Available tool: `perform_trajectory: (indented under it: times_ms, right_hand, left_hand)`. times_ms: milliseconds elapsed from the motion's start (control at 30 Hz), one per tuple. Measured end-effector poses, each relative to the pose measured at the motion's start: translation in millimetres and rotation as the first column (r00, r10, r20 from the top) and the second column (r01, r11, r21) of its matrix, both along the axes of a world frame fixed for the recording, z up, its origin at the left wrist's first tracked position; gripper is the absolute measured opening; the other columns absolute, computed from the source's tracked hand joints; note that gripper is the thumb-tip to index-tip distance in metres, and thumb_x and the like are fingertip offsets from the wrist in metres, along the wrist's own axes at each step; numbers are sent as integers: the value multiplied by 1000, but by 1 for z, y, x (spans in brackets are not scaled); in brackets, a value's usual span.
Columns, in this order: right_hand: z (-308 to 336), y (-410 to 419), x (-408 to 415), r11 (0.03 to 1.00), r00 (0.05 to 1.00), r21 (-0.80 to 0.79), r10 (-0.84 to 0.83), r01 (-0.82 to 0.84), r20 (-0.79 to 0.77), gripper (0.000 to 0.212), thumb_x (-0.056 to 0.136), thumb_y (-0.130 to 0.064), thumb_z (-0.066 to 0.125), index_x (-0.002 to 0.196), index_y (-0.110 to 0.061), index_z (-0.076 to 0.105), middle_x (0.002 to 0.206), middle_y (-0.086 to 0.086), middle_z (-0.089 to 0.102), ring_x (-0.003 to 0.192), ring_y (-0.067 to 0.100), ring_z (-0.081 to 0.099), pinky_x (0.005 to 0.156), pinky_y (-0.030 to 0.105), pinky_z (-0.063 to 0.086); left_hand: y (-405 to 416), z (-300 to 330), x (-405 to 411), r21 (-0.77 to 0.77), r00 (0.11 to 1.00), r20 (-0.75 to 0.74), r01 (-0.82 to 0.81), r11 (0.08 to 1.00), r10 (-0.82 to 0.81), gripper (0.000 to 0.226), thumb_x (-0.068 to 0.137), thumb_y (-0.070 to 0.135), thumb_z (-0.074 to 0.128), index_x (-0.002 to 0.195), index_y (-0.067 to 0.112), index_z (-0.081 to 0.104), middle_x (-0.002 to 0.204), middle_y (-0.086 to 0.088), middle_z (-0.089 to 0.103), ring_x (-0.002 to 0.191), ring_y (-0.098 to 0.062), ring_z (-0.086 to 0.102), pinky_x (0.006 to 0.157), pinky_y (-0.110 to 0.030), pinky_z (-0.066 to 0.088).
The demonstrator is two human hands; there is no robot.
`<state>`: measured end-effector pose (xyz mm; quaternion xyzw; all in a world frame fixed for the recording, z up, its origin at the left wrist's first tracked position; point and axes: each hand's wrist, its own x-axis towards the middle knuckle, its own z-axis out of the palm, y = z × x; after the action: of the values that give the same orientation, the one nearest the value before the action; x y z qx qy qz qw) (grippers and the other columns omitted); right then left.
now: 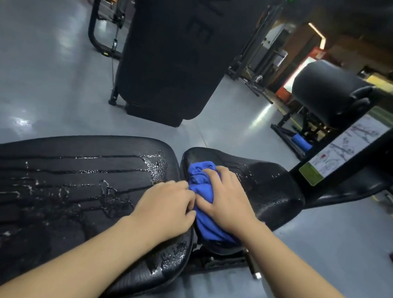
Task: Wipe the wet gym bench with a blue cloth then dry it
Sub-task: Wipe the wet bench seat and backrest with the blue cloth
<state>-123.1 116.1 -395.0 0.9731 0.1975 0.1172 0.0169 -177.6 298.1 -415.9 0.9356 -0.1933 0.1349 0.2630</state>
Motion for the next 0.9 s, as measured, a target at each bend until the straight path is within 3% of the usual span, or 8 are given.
perform_trajectory:
  times_ms: [200, 300, 400, 467, 600, 767, 900]
  right_hand:
    - [-3, 37, 80, 1000, 1000, -18, 0, 0, -10, 59, 88, -55, 56, 132, -16, 51, 124, 10, 50, 111, 31, 48, 101, 39, 38]
    - [-2, 49, 116, 999, 998, -32, -25, 23, -50, 56, 90, -53, 56, 131, -16, 51, 125, 10, 49, 114, 31, 47, 100, 40, 37]
    - [1, 55, 140, 998, 992, -21, -65, 63, -105, 54, 89, -57, 52, 125, -17, 52, 124, 8, 48, 115, 30, 45, 96, 41, 39]
    - [3, 53, 149, 997, 988, -15, -77, 75, -135, 51, 89, -57, 50, 120, -17, 53, 122, 7, 48, 115, 29, 45, 94, 42, 40]
    - [8, 29, 150, 992, 986, 70, -94, 104, -138, 45, 90, -55, 49, 118, -20, 53, 121, 4, 50, 114, 26, 46, 93, 40, 41]
    - [23, -19, 136, 978, 982, 113, -162, 173, -100, 49, 92, -54, 48, 130, -25, 51, 128, 1, 49, 117, 21, 45, 87, 35, 37]
    - [30, -51, 109, 977, 983, 114, -175, 180, -53, 51, 93, -53, 48, 134, -23, 50, 127, 2, 49, 117, 23, 46, 94, 36, 39]
  left_hand:
    - [-6, -5, 8, 51, 999, 50, -23, 998, 21, 23, 94, 39, 49, 102, 25, 66, 107, 2, 56, 104, -22, 52, 91, -35, 41]
    - [-7, -11, 13, 34, 996, 90, -16, 999, 13, 11, 81, 38, 61, 82, 27, 63, 89, 3, 55, 86, -23, 57, 75, -35, 47]
    - [-10, -19, 19, 54, 994, 102, -33, 998, 27, 14, 69, 40, 64, 69, 30, 54, 77, 7, 51, 71, -19, 56, 61, -31, 47]
    - [-12, -21, 20, 31, 991, 127, -32, 999, 28, 14, 71, 41, 59, 71, 31, 50, 79, 7, 49, 74, -18, 55, 63, -32, 47]
    - [-12, -19, 19, 40, 994, 106, -19, 999, 14, 11, 89, 41, 48, 85, 32, 42, 96, 7, 44, 95, -18, 47, 83, -32, 39]
    - [-13, -21, 19, 53, 991, 134, -13, 999, 6, 14, 84, 43, 50, 79, 32, 43, 86, 11, 41, 88, -17, 51, 75, -29, 37]
    - [-15, -23, 20, 74, 987, 158, -36, 997, 24, 18, 80, 43, 57, 74, 32, 43, 80, 13, 39, 79, -15, 51, 70, -28, 38]
